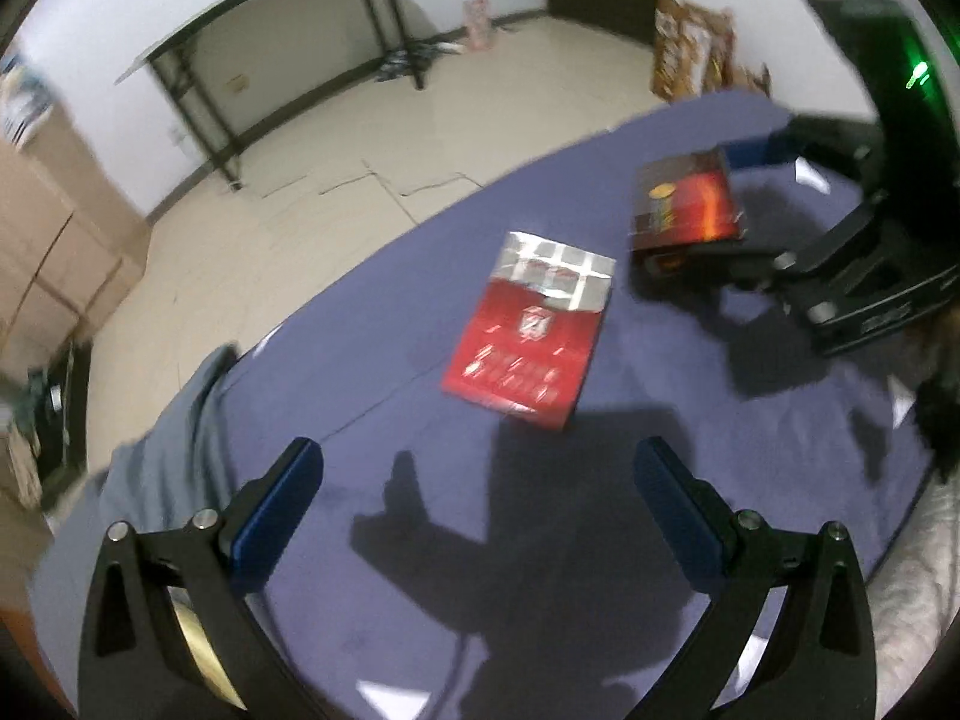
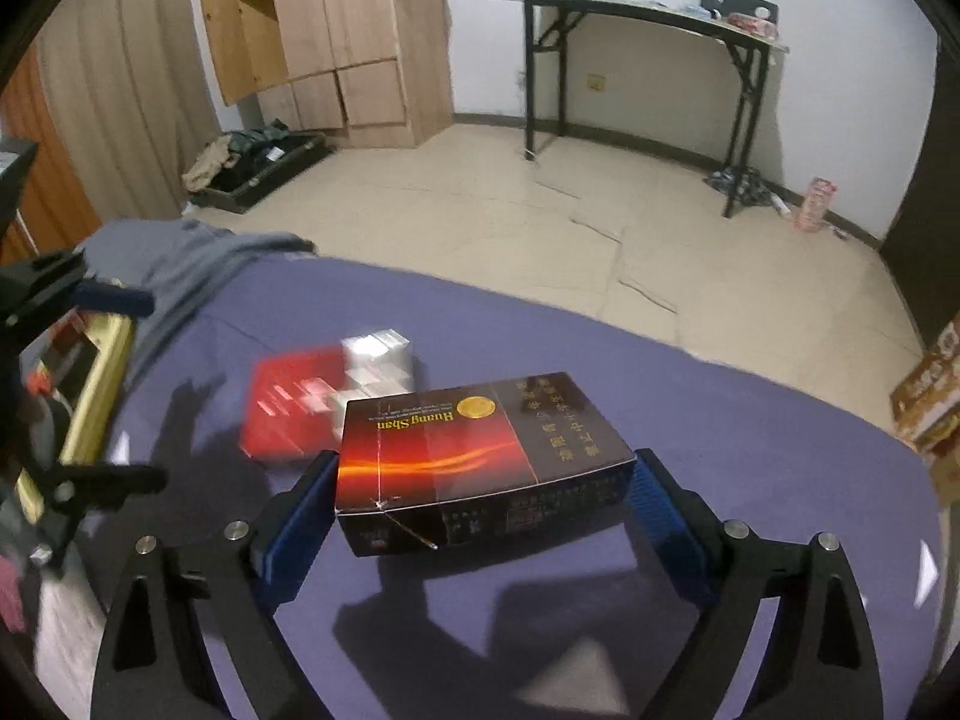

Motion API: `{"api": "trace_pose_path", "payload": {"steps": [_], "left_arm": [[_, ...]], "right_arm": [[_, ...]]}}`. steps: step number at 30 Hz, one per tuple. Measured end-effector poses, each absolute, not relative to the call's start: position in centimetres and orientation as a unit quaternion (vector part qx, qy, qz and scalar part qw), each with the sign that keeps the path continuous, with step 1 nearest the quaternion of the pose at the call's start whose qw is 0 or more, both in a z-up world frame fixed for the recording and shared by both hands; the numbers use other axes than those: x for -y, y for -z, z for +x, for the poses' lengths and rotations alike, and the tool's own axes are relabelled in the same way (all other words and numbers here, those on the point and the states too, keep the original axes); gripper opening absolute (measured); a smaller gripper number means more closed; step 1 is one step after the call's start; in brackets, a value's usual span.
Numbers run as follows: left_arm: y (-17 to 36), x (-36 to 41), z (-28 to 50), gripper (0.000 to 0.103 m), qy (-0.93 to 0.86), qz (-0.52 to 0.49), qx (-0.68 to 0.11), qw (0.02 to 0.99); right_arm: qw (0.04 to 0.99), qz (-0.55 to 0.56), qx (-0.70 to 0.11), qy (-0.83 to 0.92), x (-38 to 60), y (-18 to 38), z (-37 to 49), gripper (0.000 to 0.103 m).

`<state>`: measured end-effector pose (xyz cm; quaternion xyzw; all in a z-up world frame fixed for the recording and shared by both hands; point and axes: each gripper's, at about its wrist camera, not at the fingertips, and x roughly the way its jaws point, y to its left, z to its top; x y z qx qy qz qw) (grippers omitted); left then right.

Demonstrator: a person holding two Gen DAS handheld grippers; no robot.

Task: Organize rigid objects
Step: 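Grasp the red pack with the left tool while the right tool grasps the dark Huang Shan pack, then carry both packs into the yellow tray and open both tools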

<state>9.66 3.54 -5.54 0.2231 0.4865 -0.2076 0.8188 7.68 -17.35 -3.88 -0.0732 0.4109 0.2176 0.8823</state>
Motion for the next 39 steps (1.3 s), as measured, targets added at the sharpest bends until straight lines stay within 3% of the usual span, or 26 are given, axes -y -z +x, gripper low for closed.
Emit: {"api": "trace_pose_path", "payload": {"steps": [6, 9, 13, 14, 15, 16, 19, 24, 31, 35, 39], "left_arm": [[7.9, 0.2, 12.6, 0.103, 0.218, 0.263, -0.500, 0.796], [8.8, 1.6, 13.2, 0.103, 0.223, 0.281, -0.494, 0.792], [9.1, 1.9, 13.8, 0.102, 0.241, 0.250, -0.499, 0.794], [9.0, 1.7, 14.0, 0.088, 0.245, 0.227, -0.504, 0.796], [9.0, 1.5, 13.9, 0.065, 0.254, 0.207, -0.510, 0.795], [8.8, 1.3, 13.8, 0.062, 0.260, 0.191, -0.512, 0.796], [8.2, 0.6, 12.6, 0.058, 0.256, 0.175, -0.509, 0.803], [1.4, -7.3, 9.5, 0.058, 0.221, 0.090, -0.490, 0.838], [-8.5, -27.5, 4.1, 0.058, 0.048, 0.078, -0.479, 0.873], [-8.5, -34.9, -0.8, 0.058, -0.007, 0.043, -0.488, 0.872], [-3.6, -38.1, -4.8, 0.058, -0.015, 0.012, -0.528, 0.849]], "right_arm": [[0.868, -0.093, -0.443, -0.202, 22.2, 6.6, 6.6, 0.095], [0.870, -0.093, -0.436, -0.210, 22.9, 7.2, 6.2, 0.101], [0.876, -0.095, -0.427, -0.202, 23.1, 7.2, 6.6, 0.103], [0.877, -0.093, -0.426, -0.201, 23.2, 7.2, 6.6, 0.102], [0.879, -0.093, -0.423, -0.201, 23.1, 7.4, 6.8, 0.097], [0.880, -0.096, -0.420, -0.199, 23.0, 7.4, 6.7, 0.090], [0.886, -0.104, -0.412, -0.185, 22.4, 7.7, 6.3, 0.089], [0.898, -0.071, -0.391, -0.188, 21.5, 5.0, 5.0, 0.089], [0.890, -0.086, -0.345, -0.284, 13.0, -3.0, 1.7, 0.089], [0.868, -0.098, -0.339, -0.348, 4.5, -5.6, -0.6, 0.089], [0.824, -0.113, -0.372, -0.411, -5.0, -4.1, -3.4, 0.089]]}}
